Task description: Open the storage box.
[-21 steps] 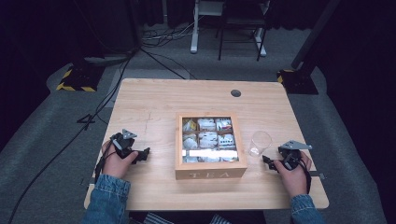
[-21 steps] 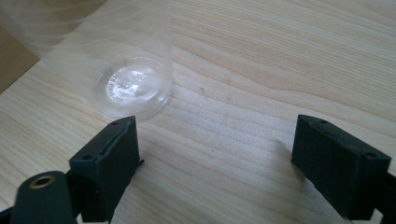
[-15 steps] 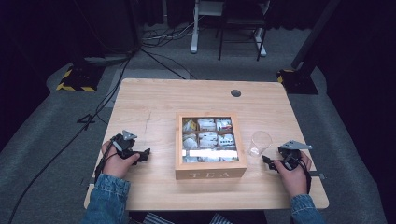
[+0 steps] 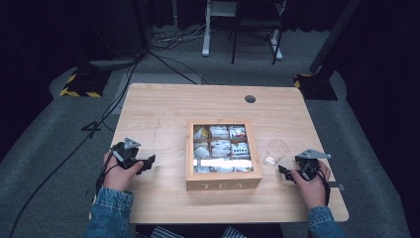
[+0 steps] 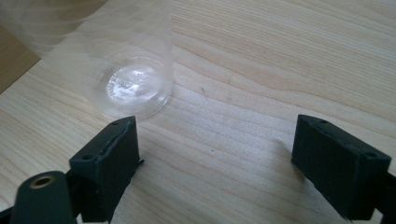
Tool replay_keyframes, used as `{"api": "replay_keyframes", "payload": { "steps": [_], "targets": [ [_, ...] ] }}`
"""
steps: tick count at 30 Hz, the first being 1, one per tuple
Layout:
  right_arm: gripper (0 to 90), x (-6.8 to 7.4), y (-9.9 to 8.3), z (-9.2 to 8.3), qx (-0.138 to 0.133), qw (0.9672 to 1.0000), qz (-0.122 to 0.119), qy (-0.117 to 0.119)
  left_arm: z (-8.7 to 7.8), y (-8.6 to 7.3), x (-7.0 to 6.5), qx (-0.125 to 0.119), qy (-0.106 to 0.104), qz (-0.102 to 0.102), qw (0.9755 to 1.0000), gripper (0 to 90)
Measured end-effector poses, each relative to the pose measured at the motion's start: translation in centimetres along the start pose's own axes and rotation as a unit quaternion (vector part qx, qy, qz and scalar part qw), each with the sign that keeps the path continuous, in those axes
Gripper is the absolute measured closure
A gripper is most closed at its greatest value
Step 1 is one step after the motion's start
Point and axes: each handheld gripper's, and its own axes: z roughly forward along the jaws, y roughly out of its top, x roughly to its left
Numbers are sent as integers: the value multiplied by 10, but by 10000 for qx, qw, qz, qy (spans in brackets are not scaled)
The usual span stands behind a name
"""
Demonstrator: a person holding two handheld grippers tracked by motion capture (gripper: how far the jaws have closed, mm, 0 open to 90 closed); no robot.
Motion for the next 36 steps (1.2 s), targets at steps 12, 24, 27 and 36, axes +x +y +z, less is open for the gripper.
{"api": "replay_keyframes", "payload": {
  "steps": [12,24,27,36],
  "targets": [
    [148,0,0,0,1,10000,-2,-1,-25,13,-18,-47,-155,216,9996,236],
    [148,0,0,0,3,10000,-2,-1,-44,25,-47,-258,-764,511,9954,236],
    [149,0,0,0,2,10000,-2,-1,-47,27,-55,-316,-966,604,9930,236],
    [148,0,0,0,3,10000,-1,-1,-47,30,-79,-283,-1238,896,9878,236]
  ]
}}
